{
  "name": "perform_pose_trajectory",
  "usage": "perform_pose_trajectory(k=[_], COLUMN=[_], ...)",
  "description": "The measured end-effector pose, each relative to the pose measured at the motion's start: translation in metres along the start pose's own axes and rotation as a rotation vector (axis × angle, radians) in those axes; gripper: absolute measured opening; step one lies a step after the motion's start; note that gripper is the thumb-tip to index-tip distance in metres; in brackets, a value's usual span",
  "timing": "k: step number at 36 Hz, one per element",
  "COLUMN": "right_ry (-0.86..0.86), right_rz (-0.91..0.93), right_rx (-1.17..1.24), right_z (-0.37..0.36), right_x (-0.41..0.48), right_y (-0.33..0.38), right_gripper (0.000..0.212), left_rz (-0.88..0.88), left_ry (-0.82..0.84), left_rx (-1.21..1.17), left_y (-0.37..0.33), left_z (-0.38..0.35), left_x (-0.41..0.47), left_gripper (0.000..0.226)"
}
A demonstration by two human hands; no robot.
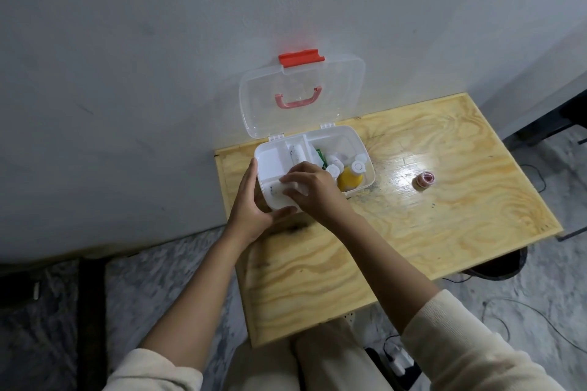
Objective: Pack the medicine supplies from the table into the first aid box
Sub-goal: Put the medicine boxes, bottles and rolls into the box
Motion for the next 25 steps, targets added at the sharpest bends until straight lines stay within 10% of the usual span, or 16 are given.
perform_pose_trajectory(k=[13, 25], right_ry=[-0.102, -0.717], right_rz=[0.019, -0.298], right_rx=[0.110, 0.246], right_z=[0.015, 0.116], right_x=[-0.007, -0.065], right_y=[0.003, -0.124], right_gripper=[0.019, 0.011], left_rz=[-0.049, 0.011], left_ry=[0.011, -0.247], left_rx=[-0.036, -0.021], left_y=[0.000, 0.000], left_z=[-0.005, -0.021], left_x=[-0.004, -0.009], left_gripper=[0.120, 0.068])
Point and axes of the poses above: each hand's wrist, its own x-axis towards the middle knuckle, its own z-axis out of the back of the hand, y = z × x, the point moved 8 cm from there along x, towards the middle knuckle, and after that the axes turned 8 degrees about -x, right-handed, at the moved point
